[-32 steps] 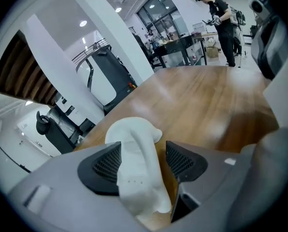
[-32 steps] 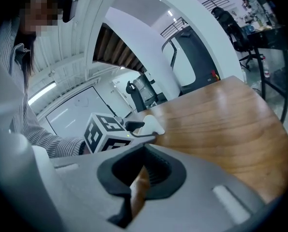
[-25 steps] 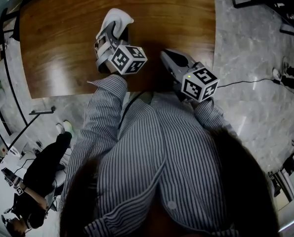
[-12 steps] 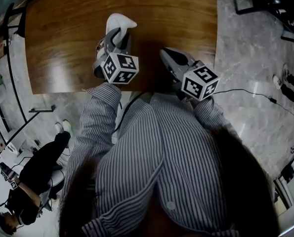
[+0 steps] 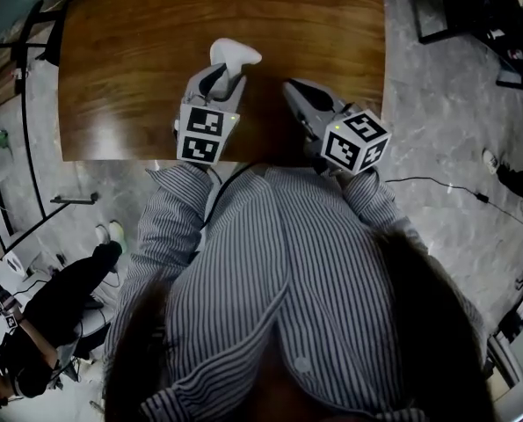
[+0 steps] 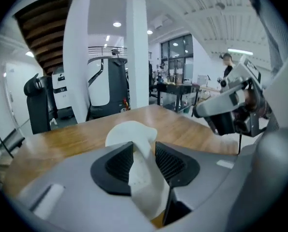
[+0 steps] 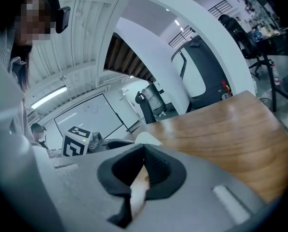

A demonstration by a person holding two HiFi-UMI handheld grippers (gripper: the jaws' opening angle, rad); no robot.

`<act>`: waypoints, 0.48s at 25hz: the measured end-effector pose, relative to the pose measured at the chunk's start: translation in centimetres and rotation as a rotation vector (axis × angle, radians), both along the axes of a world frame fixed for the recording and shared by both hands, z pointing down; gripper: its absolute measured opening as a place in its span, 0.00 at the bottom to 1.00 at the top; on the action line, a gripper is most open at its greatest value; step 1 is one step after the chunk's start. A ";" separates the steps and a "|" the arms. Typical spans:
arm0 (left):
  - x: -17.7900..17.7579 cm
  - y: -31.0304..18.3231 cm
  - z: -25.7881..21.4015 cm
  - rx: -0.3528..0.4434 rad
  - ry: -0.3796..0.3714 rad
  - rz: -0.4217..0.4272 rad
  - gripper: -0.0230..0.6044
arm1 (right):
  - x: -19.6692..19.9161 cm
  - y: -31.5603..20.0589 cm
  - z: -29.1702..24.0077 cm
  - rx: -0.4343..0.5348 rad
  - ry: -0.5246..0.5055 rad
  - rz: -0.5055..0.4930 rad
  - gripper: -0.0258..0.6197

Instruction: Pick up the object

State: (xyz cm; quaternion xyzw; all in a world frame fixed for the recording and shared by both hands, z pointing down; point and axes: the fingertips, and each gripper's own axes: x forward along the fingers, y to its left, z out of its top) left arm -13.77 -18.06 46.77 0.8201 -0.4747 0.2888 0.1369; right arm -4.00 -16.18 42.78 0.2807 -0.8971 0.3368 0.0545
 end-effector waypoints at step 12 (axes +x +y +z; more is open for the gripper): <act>1.6 2.5 -3.2 -0.006 0.383 -0.056 0.28 | -0.7 0.7 -1.8 0.047 0.023 -0.028 0.04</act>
